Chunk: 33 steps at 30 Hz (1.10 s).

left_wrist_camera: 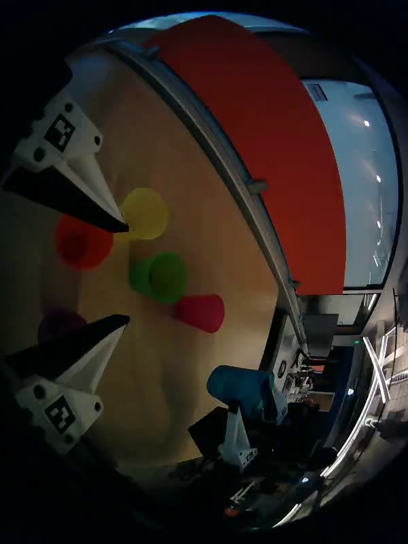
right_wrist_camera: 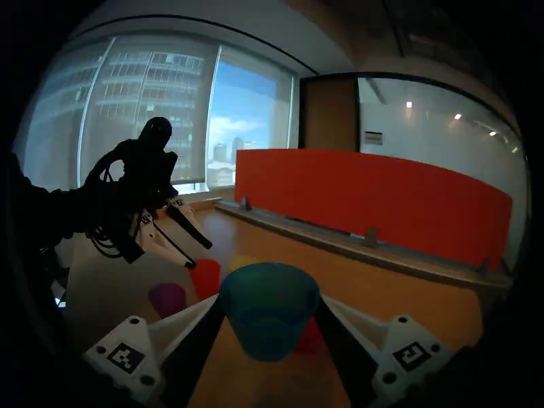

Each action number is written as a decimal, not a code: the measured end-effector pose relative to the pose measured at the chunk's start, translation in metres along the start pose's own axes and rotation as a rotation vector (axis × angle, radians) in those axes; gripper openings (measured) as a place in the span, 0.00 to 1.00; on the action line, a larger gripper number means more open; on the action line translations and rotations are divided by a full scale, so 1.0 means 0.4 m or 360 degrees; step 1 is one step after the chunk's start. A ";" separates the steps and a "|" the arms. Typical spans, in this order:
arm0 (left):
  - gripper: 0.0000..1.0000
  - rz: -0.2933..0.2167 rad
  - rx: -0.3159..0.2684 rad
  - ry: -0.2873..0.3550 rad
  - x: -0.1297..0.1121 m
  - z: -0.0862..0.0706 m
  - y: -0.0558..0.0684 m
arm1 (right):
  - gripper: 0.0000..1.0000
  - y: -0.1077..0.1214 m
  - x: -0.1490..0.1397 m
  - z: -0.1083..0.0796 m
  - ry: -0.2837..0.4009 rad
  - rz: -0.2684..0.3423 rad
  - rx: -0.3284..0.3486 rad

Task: Pour water

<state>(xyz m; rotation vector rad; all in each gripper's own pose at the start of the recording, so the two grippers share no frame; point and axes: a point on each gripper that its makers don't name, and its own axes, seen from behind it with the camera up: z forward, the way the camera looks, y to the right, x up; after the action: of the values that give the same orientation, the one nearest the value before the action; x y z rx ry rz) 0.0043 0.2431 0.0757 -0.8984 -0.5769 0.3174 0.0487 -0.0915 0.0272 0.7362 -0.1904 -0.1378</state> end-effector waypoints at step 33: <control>0.89 -0.0006 -0.0002 -0.0160 -0.013 0.095 0.000 | 0.91 0.012 0.058 -0.024 0.0118 -0.0021 -0.0024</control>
<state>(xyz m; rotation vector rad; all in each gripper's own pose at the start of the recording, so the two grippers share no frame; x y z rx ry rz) -0.0224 0.2650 0.0924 -0.8857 -0.6714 0.3602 0.0736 -0.0861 0.0263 0.7264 -0.1140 -0.1240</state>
